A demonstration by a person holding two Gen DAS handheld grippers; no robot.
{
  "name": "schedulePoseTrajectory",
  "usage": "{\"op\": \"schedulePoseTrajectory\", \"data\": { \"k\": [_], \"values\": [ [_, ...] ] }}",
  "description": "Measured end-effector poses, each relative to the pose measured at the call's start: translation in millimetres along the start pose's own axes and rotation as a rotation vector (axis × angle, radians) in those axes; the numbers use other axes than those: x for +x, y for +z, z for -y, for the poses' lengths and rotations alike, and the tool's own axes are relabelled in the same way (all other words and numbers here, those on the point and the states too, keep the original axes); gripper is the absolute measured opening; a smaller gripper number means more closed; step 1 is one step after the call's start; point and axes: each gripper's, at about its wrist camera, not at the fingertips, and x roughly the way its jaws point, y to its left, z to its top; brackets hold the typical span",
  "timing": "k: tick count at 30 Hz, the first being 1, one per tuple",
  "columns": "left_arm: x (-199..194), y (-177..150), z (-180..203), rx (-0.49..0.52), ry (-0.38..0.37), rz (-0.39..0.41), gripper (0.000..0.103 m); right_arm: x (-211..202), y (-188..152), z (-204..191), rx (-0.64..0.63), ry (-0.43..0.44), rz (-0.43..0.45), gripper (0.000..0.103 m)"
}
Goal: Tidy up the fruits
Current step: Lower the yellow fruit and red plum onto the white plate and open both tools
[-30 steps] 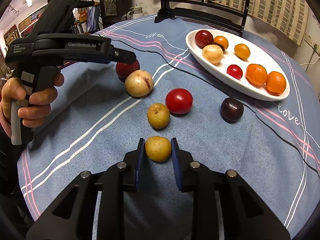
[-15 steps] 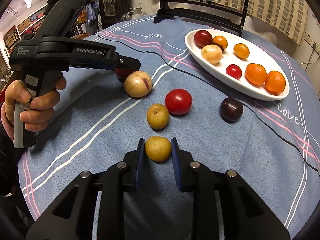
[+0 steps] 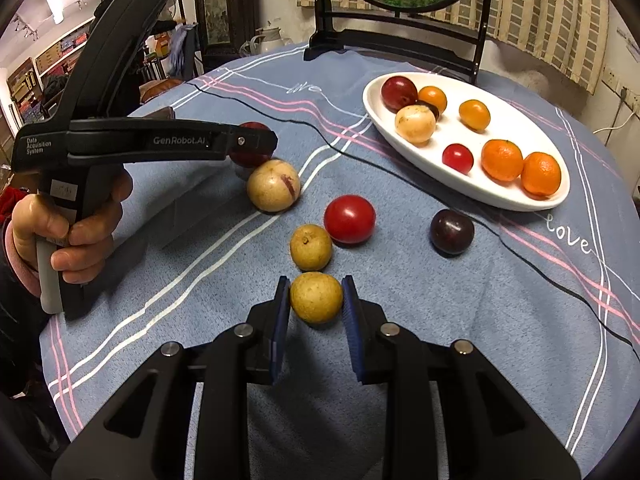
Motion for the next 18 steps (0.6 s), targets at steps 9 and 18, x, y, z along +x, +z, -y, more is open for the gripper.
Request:
{"op": "schedulePoseTrajectory", "data": {
  "k": [9,18],
  "values": [
    [-9,1,1,-0.004,-0.026,0.037,0.041,-13,3,2,0.012,-0.014,0.053,0.027],
    [-2,38,31,0.023,-0.121,0.052,0.041,-31,26,41,0.102,-0.102,0.205,0.027]
  ]
}}
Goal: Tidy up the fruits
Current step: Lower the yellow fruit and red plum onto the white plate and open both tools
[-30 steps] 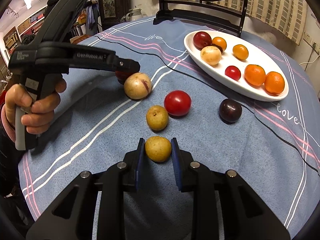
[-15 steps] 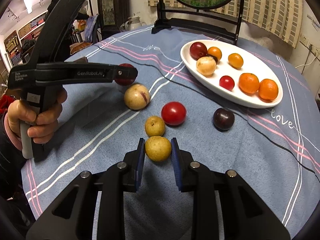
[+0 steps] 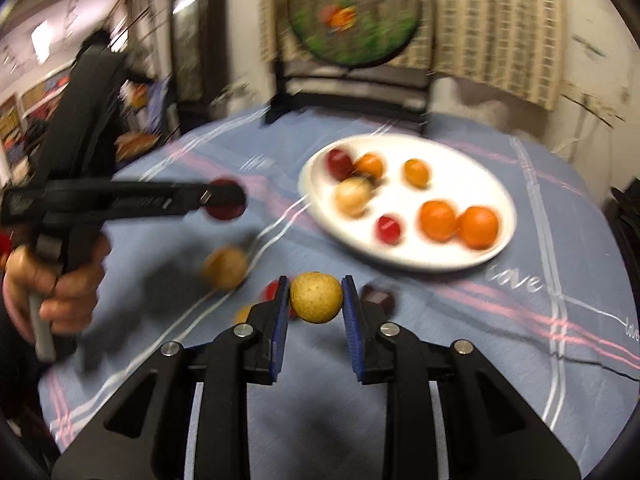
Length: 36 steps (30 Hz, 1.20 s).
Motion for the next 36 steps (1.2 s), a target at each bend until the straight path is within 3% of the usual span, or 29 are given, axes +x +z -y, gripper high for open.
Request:
{"op": "schedulePoseTrajectory", "data": {
  "k": [8,15,18,19,22,26,31,36],
  "values": [
    [61,63,43,0.077,-0.012,-0.029,0.041,40,47,78,0.162,-0.145,0.128,0.027],
    [110,83,53,0.104,0.056,-0.077,0.041,90,65,116,0.236,-0.111,0.061,0.027],
    [116,83,51,0.109,0.07,-0.089,0.042,93,66,116,0.22,-0.123,0.049,0.052],
    [115,82,51,0.109,0.087,-0.08,0.048,91,66,114,0.211,-0.131,0.055,0.06],
    [98,82,47,0.096,0.148,-0.028,0.074,80,68,112,0.203,-0.133,0.072,0.06],
    [64,77,41,0.077,0.13,0.015,0.084,64,64,102,0.187,-0.15,0.077,0.06],
    [16,47,40,0.133,0.201,0.096,0.099,41,53,76,0.146,-0.151,0.081,0.061],
    [-16,9,29,0.153,0.224,0.166,0.101,21,30,51,0.115,-0.139,0.075,0.061]
  ]
}}
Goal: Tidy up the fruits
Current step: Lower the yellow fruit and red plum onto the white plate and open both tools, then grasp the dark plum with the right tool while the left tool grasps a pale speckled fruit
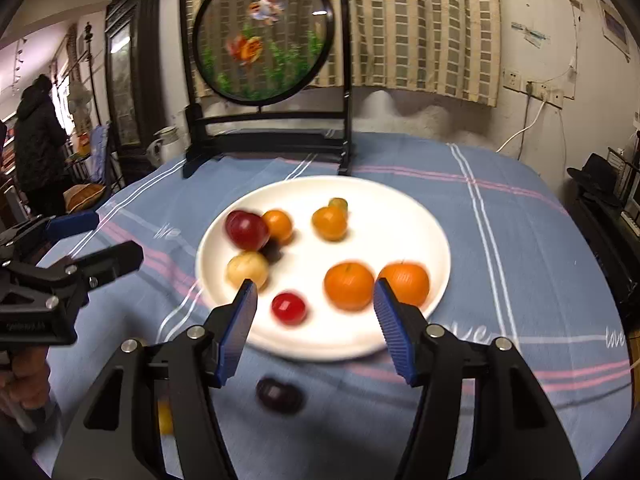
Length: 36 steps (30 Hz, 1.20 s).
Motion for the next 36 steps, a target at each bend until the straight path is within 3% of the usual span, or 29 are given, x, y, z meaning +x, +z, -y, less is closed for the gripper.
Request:
{"op": "schedulePoseTrajectory", "data": {
  "k": [3,7,11,14,21,30,36],
  "values": [
    [-4,-17,-20,-0.067,0.024,-0.033,0.101,-3,-17,-5,-0.003,0.018,-0.04,0.061],
    [0,-25,-42,-0.163,0.052,-0.068,0.101,9,-28,-6,0.023,0.069,-0.162,0.061],
    [0,-28,-49,-0.21,0.028,-0.093,0.101,8,-32,-17,-0.015,0.088,-0.187,0.061],
    [-1,-28,-46,-0.196,0.044,-0.084,0.101,8,-37,-27,-0.065,0.049,-0.193,0.061],
    [-3,-30,-37,-0.138,0.059,-0.073,0.101,19,-41,-25,-0.069,0.054,-0.227,0.06],
    [-4,-31,-36,-0.131,0.065,-0.078,0.101,34,-46,-25,-0.073,0.049,-0.258,0.048],
    [-5,-31,-35,-0.123,0.071,-0.073,0.101,36,-46,-26,-0.082,0.039,-0.25,0.045]
  ]
}}
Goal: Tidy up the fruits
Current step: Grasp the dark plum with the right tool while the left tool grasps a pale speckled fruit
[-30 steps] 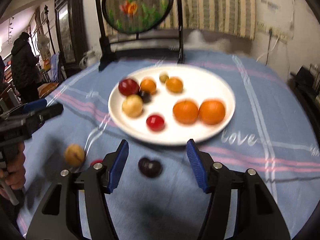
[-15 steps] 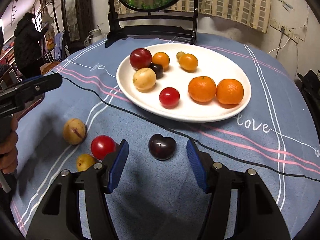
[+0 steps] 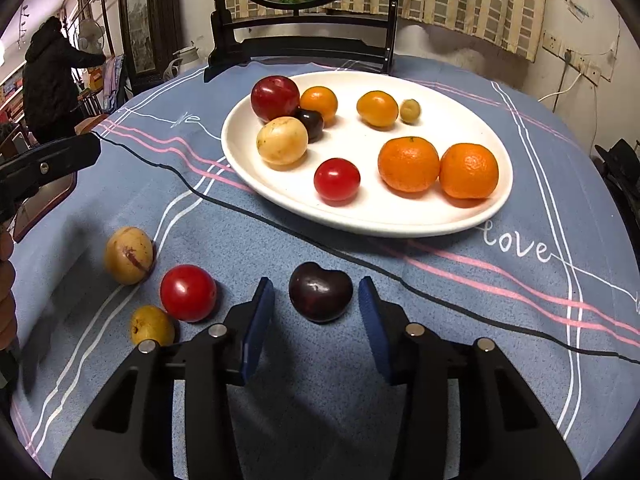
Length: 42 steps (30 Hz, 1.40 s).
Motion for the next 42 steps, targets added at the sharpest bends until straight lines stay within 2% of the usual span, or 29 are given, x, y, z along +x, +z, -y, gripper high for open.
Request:
{"op": "schedulePoseTrajectory", "data": {
  "k": [10,16,19,24,26,30,35,37,42],
  "values": [
    [2,0,-2,-0.007,0.005,-0.008,0.101,1,-1,0,-0.009,-0.026,0.003,0.034],
    [6,-1,-3,0.0,-0.007,-0.028,0.101,-13,0,5,0.024,-0.01,0.039,0.032],
    [7,-5,5,0.082,-0.083,-0.081,0.101,-25,2,10,0.051,0.001,0.072,0.032],
    [0,-21,20,0.199,-0.125,-0.074,0.099,-28,0,11,0.071,0.01,0.065,0.032],
    [3,-29,22,0.225,-0.133,-0.1,0.096,-28,0,10,0.068,0.009,0.066,0.032],
    [9,-37,25,0.23,-0.173,-0.149,0.082,-29,1,11,0.069,0.006,0.071,0.032],
    [15,-44,36,0.274,-0.164,-0.166,0.069,-27,0,11,0.073,0.002,0.061,0.032],
    [18,-45,37,0.275,-0.164,-0.175,0.059,-27,0,11,0.073,0.003,0.063,0.032],
    [30,-49,39,0.291,-0.143,-0.215,0.055,-27,-1,10,0.073,0.003,0.064,0.032]
  ]
}}
